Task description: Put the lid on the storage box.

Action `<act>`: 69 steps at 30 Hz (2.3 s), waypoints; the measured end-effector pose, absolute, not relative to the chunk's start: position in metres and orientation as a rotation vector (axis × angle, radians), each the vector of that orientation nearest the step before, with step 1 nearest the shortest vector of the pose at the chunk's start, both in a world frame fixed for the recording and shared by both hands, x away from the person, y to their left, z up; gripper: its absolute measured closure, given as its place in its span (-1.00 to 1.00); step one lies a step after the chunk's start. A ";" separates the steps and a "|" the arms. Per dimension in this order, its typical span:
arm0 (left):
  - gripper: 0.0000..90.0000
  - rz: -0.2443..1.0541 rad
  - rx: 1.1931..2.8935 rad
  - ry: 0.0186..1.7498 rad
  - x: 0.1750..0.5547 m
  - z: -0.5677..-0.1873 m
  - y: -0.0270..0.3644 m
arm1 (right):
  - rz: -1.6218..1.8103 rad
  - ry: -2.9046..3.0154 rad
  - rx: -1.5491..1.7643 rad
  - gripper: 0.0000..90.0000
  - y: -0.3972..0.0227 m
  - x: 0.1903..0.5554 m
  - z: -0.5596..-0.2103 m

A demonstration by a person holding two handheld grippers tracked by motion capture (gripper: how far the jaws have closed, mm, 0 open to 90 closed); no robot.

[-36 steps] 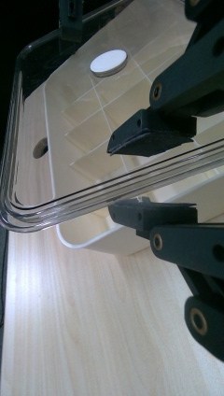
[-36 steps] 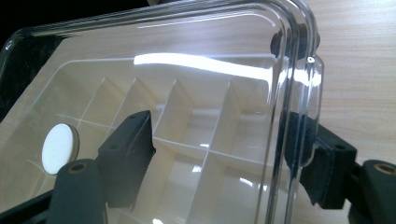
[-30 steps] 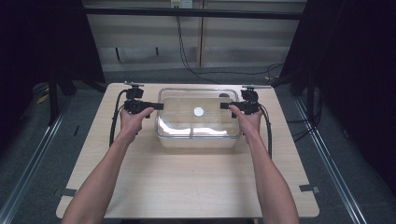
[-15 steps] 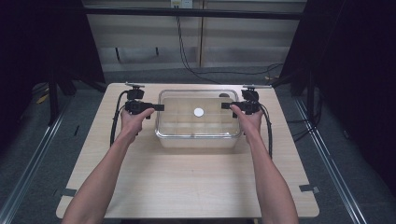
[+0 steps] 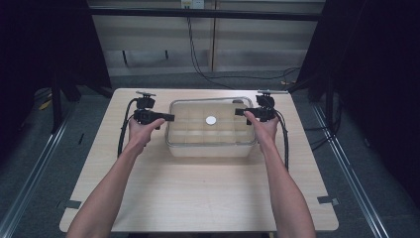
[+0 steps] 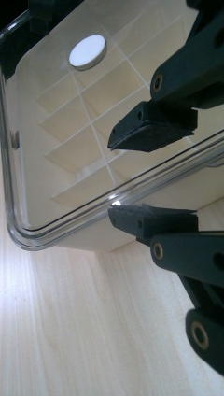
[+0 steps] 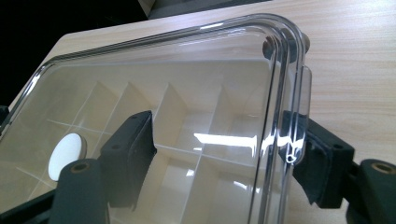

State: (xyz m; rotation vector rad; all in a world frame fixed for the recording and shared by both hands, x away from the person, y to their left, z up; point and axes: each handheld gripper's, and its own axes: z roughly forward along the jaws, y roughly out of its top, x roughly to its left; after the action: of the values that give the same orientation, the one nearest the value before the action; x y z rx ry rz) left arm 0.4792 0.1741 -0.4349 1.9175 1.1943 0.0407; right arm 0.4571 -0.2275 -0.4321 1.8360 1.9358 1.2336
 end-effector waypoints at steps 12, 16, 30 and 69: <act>0.45 0.032 1.914 1.190 0.477 -0.439 0.176 | 1.077 1.954 1.874 -0.48 -0.223 0.460 -0.442; 0.51 0.038 1.916 1.193 0.477 -0.439 0.176 | 1.115 1.956 1.882 -0.48 -0.226 0.462 -0.443; 0.25 0.081 1.933 1.170 0.464 -0.436 0.178 | 1.182 1.959 1.856 -0.48 -0.246 0.441 -0.444; -0.21 0.203 1.977 1.012 0.327 -0.435 0.235 | 1.395 2.015 1.523 -0.32 -0.251 0.285 -0.429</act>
State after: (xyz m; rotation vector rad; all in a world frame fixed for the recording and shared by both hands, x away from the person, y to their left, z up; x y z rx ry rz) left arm 0.3273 0.2351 -0.4351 1.9770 1.0116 0.2026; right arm 0.2848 -0.2508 -0.4286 1.5230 2.0148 1.3949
